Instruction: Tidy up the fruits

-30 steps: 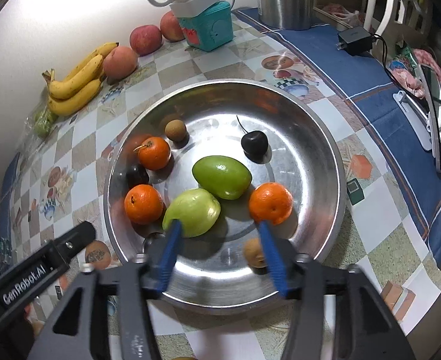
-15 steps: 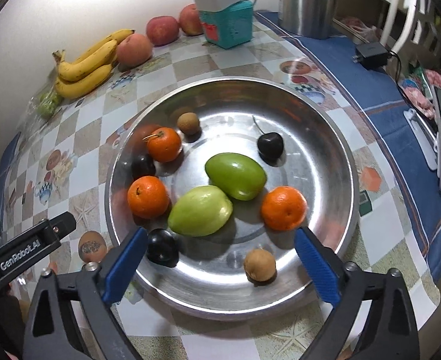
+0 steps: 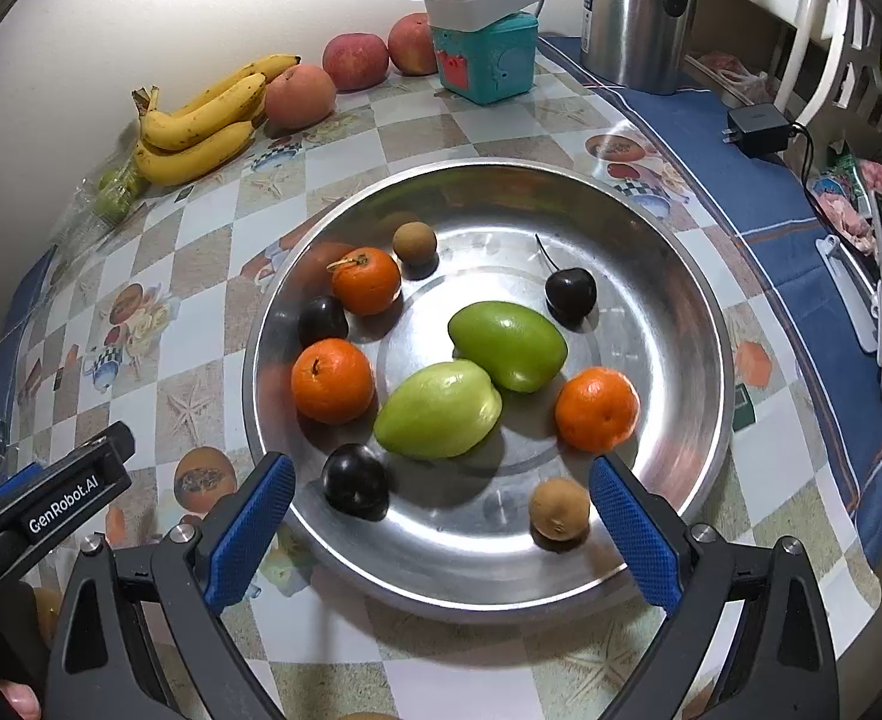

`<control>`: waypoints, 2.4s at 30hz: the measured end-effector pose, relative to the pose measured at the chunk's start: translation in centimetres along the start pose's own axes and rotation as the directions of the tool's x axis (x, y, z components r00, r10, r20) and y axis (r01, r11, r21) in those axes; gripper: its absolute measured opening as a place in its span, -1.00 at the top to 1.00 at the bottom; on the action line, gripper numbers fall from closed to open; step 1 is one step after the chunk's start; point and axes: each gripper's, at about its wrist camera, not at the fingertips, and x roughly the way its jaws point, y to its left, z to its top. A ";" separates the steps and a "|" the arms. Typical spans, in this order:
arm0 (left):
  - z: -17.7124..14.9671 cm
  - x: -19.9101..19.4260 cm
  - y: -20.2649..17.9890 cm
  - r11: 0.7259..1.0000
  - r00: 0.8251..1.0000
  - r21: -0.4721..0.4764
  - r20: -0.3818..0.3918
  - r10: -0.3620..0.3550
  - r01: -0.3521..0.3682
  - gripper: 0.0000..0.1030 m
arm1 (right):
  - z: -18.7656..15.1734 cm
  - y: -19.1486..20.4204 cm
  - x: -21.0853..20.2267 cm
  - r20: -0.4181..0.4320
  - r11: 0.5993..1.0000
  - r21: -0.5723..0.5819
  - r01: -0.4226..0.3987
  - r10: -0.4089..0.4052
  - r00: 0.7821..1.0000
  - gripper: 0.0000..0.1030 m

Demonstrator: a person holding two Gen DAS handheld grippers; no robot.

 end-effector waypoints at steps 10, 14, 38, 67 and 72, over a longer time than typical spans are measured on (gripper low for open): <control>-2.3 -0.9 3.4 0.999 0.999 -0.021 -0.042 0.030 -0.031 -0.82 | -2.3 1.5 -1.5 -0.009 0.997 -0.071 0.002 -0.003 1.000 -0.91; -3.6 -1.7 4.3 0.999 0.999 -0.015 -0.035 0.031 -0.032 -0.82 | -3.1 1.5 -2.3 -0.008 0.997 -0.074 -0.002 0.002 1.000 -0.91; -6.4 -5.2 7.5 0.995 0.997 -0.084 0.055 -0.047 0.052 -0.82 | -4.2 2.4 -5.3 0.051 0.994 -0.103 0.030 -0.025 0.998 -0.92; -6.5 -5.3 7.1 0.996 0.997 -0.067 0.061 -0.053 0.057 -0.82 | -4.2 2.3 -4.9 0.035 0.995 -0.095 0.030 -0.027 0.999 -0.91; -6.5 -5.2 7.1 0.996 0.997 -0.066 0.060 -0.051 0.055 -0.82 | -4.3 2.3 -4.8 0.032 0.995 -0.097 0.030 -0.027 0.999 -0.92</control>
